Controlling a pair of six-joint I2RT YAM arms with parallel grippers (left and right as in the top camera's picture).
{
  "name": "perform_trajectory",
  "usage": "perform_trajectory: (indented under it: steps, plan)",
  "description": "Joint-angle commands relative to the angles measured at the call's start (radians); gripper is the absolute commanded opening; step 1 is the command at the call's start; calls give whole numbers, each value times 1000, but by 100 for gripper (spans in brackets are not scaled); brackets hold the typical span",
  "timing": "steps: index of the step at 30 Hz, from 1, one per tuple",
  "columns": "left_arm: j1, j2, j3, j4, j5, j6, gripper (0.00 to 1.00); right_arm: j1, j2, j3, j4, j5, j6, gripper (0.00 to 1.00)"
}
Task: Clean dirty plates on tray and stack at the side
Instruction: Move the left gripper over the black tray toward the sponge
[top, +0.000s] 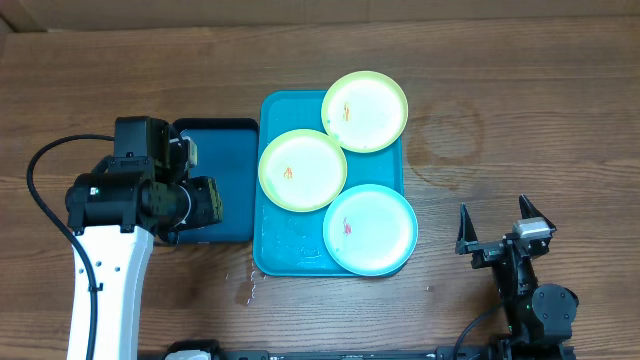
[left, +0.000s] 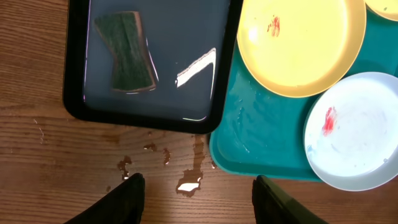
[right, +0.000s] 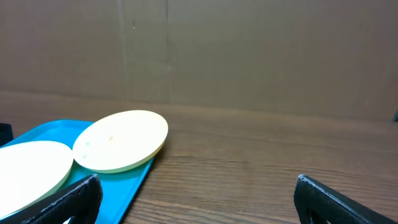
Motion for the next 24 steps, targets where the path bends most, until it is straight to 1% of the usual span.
perform_trajectory:
  steps: [1, 21, 24]
  plan:
    - [-7, 5, -6, 5, -14, -7, 57, 1, 0, -10, 5, 10, 3, 100]
    - [-7, 5, -6, 10, -23, -6, 59, 1, 0, -10, 5, 10, 3, 100]
    - [-7, 5, -6, 12, -47, -11, 56, 1, 0, -10, 5, 10, 3, 100]
